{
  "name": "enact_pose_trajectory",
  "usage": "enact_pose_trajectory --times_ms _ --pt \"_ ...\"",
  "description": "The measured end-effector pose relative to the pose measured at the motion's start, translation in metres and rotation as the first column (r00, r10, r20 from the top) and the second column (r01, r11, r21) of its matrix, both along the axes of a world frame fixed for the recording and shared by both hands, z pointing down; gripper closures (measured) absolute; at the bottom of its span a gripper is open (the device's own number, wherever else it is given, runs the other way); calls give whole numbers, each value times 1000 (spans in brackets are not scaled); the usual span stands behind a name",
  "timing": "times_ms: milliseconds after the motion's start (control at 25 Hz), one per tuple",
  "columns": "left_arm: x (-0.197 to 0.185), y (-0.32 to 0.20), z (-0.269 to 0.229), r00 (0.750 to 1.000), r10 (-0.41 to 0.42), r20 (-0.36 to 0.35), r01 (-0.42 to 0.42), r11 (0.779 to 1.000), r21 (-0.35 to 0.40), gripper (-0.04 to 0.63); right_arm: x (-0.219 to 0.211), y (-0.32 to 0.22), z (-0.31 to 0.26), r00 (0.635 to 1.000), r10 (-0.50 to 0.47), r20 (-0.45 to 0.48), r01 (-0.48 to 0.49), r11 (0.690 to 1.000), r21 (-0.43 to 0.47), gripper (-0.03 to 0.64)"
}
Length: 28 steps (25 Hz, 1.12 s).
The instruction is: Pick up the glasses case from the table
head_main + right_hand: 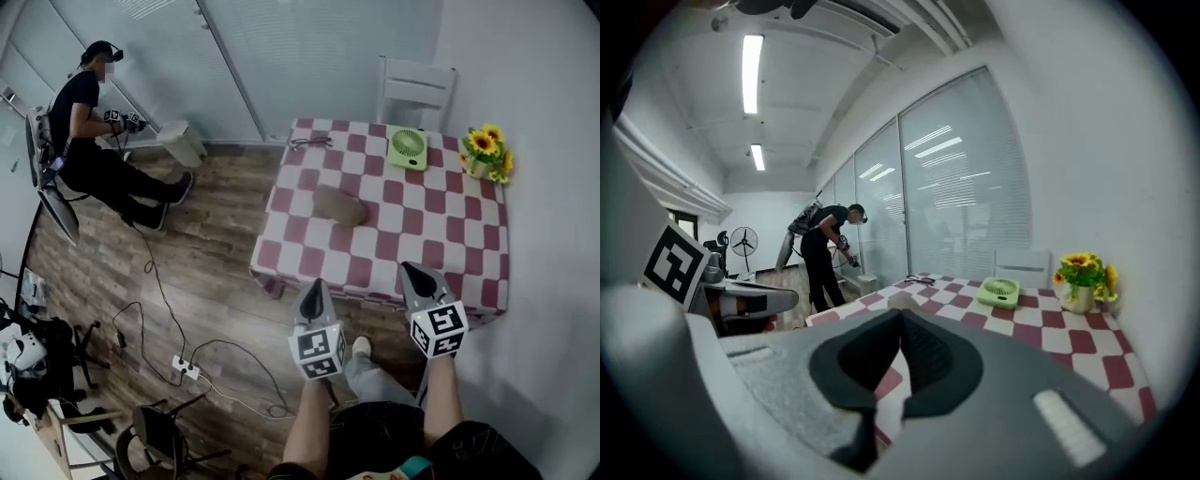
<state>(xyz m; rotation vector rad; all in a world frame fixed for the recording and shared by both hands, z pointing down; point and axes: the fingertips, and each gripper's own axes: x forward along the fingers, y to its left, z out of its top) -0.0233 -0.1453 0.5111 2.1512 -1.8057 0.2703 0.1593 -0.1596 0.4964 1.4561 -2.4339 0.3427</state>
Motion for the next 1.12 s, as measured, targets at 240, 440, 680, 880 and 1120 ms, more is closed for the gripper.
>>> enact_pose_trajectory --times_ms 240,440,680,880,1120 --pt "13 -37 -10 997 33 64 -33 999 -1 584 4 -44 0 998 5 63 -5 1000 -5 612" --pt "22 -52 -9 995 43 87 -43 999 -4 584 6 -61 -1 995 -1 101 0 1000 4 612" --pt "31 -65 -12 995 52 91 -53 999 0 584 25 -76 2 988 45 146 -44 999 -11 612" --pt "27 -74 -11 993 61 103 -62 998 0 584 17 -89 1 987 39 156 -38 999 -6 612" --pt "10 -90 -1 996 41 84 -40 999 -17 584 -4 -109 6 991 7 136 -4 1000 -19 612"
